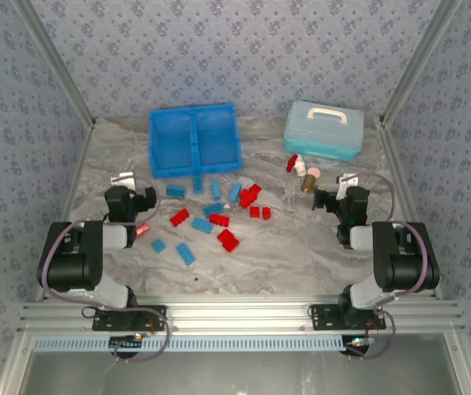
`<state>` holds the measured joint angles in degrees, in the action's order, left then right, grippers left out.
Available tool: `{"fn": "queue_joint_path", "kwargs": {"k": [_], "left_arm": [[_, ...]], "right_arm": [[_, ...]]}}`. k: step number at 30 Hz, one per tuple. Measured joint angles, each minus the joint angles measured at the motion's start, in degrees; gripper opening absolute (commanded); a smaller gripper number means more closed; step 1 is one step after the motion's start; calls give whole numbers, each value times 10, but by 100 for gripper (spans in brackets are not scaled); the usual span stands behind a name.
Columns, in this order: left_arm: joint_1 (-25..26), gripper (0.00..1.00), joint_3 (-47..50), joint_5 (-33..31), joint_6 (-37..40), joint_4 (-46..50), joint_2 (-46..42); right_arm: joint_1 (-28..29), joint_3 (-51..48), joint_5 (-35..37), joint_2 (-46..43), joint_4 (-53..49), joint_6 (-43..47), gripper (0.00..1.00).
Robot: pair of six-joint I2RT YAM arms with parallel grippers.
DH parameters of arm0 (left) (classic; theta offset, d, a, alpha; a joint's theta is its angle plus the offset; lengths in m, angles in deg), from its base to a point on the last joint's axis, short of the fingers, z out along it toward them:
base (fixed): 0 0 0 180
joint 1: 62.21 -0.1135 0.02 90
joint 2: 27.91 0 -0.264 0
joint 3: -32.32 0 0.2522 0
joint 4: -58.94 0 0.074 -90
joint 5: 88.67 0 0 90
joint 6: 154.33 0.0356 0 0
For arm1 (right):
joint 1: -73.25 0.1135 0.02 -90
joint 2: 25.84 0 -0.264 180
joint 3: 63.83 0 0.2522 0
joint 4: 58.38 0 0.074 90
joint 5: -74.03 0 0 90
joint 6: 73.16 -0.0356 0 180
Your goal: Sort the legos into containers by color
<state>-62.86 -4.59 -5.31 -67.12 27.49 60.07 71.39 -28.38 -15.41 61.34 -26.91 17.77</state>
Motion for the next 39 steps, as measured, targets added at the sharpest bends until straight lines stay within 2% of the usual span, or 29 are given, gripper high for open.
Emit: {"fn": "queue_joint_path", "kwargs": {"k": [21,26,30,34,36,39], "left_arm": [[0,99,0,0,0,0,0],[0,99,0,0,0,0,0],[0,99,0,0,0,0,0],[6,99,0,-14,0,18,-17],[17,99,-2,-34,-3,57,-55],[35,99,-34,-65,-30,168,-135]], "right_arm": [[-2,0,-3,0,0,0,100],[10,12,18,-26,-47,0,100],[34,76,59,-102,-196,-20,100],[75,167,101,-228,-385,-120,100],[87,210,102,-273,-464,-163,100],[112,265,88,-307,-574,-207,100]]}}
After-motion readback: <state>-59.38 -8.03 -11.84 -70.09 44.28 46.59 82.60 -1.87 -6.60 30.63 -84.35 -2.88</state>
